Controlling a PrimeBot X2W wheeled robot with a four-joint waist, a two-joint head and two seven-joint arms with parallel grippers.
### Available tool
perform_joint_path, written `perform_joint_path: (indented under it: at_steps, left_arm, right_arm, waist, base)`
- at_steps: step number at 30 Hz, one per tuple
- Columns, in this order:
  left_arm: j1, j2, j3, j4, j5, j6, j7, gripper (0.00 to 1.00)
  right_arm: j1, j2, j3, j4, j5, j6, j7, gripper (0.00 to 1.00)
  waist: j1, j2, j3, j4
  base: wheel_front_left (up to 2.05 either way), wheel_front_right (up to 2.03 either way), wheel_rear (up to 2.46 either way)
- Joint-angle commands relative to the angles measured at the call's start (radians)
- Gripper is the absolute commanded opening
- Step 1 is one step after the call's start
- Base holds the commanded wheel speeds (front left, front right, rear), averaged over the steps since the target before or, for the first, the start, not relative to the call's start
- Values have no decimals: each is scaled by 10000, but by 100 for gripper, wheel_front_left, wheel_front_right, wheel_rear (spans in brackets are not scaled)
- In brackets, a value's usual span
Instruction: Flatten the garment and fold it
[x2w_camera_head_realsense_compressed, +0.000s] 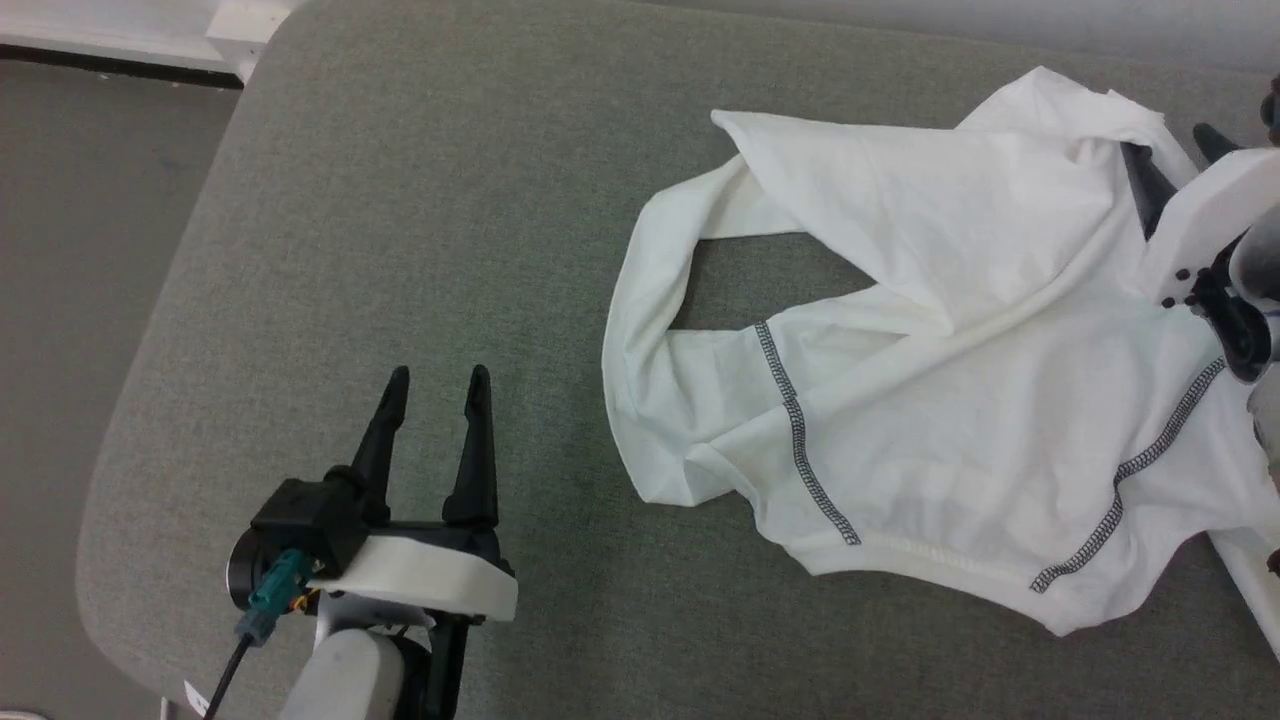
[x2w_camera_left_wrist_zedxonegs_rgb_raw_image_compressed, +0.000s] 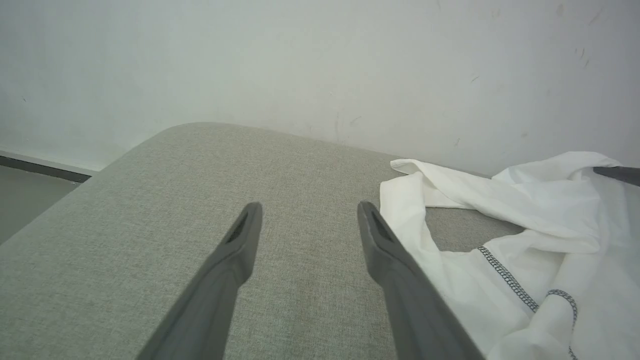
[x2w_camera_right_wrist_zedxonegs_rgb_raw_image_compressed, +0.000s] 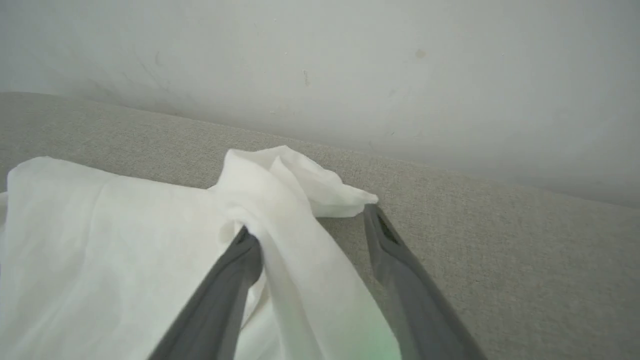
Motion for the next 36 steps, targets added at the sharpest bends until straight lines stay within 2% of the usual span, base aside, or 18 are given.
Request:
perform_joint_path:
  at_steps: [1,6,10,14,21,29,33,36]
  left_arm:
    - [-140,-4,68,84,118,-30,-99,100]
    - [134,187,239,248,165,13,-111,100]
    - [396,319,290,289,178,63,-93,100]
    - [805,501,360,195,183,173,6,100]
    - [1598,728,485,-56,73,391,345,100]
    - [1877,994,191,-257,173,338,938,100]
    - [1424,1144,-502,-327,470,-14,1760,100]
    - [898,1172,-1179,-233,610,-481,2629,100]
  right_arm:
    - [133,25,85,37,-146,-9,-642,100]
    - [581,90,322,-166,-310,-9,-2386,100]
    - [1144,149,377,-666,-348,-9,-2785,100]
    - [2396,253,312,-1918,-467,-9,-2903,100]
    - [5497,711,-637,-5017,-1261,-9,-2911,100]
    - [8899,1816,-1857,-8461,-1717,-9,-1428,100]
    - [10078,2315,-2085,-9940,-1901,-9,-593,100]
    - [10604,2507,-2228,-10721,-2016,-9,-157,100]
  waist:
    - [-3,-1,-148,-178]
    - [-3,-1,-838,-661]
    - [-3,-1,-1356,-998]
    - [-3,-1,-1986,-1487]
    - [-3,-1,-2708,-2302]
    - [-3,-1,-3051,-2728]
    - [-3,-1,-2973,-2925]
    - [-3,-1,-2881,-3073]
  base:
    - [0,0,0]
    - [0,0,0]
    - [0,0,0]
    - [0,0,0]
    - [0,0,0]
    - [0,0,0]
    - [0,0,0]
    - [0,0,0]
